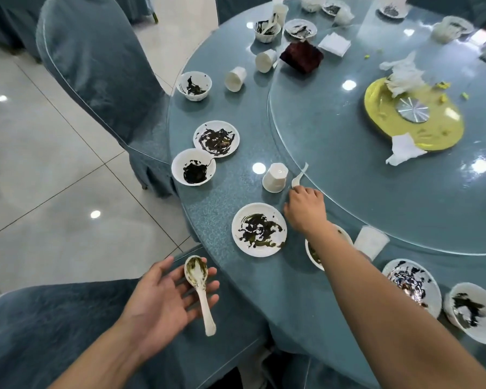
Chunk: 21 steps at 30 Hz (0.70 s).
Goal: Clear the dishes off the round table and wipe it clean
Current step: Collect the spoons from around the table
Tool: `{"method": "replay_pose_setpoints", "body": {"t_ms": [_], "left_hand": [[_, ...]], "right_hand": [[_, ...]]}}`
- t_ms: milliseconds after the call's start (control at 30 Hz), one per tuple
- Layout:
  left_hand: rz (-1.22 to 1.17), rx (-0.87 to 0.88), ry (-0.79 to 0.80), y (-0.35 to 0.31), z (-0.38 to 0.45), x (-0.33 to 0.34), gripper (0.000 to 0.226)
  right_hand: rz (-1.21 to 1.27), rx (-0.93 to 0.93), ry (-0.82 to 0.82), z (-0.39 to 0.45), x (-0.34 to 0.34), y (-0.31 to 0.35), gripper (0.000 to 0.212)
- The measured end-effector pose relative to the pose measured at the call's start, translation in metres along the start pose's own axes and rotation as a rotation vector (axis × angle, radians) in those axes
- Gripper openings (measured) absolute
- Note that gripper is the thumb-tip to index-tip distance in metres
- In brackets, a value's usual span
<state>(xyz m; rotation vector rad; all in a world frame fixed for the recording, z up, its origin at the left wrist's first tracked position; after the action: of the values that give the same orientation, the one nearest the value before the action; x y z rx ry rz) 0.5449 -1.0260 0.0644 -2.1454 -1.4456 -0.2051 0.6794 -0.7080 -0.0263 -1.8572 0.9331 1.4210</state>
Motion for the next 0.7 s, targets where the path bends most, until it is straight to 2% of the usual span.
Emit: {"method": "replay_pose_setpoints", "body": {"t_ms": [200,300,433,600,700], "left_hand": [[-0.007,-0.028,-0.022,0.002,0.005,0.009,0.060],[-0.001,-0.028,-0.026,0.002,0.005,0.009,0.060],[0.004,-0.013,-0.044,0.001,0.005,0.004,0.059],[0.002,-0.002,-0.063,-0.002,0.000,-0.008,0.060],[-0.004,-0.005,-0.063,-0.003,-0.003,-0.015,0.060]], "right_hand": [[0.132,-0.049,-0.111,-0.035,-0.009,0.011,0.026],[0.181,0.001,-0.088,-0.023,-0.012,-0.002,0.027],[0.082,-0.003,-0.044,0.000,-0.010,-0.011,0.044],[-0.132,-0.042,-0.033,0.000,-0.010,-0.004,0.023],[-0.163,-0.051,-0.055,-0.007,-0.011,-0.003,0.018]]}}
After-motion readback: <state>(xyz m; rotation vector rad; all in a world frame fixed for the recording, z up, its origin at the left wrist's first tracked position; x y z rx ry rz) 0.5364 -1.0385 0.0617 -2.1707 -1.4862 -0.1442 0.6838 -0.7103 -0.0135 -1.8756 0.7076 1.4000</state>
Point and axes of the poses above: each hand's wrist, its own z-axis towards the middle knuckle, its own x-axis out of the palm, y = z × x, the point moved 4 cm from there along z, towards the middle knuckle, and after that the axes turned 1 degree about z, right-handed, at the moved point
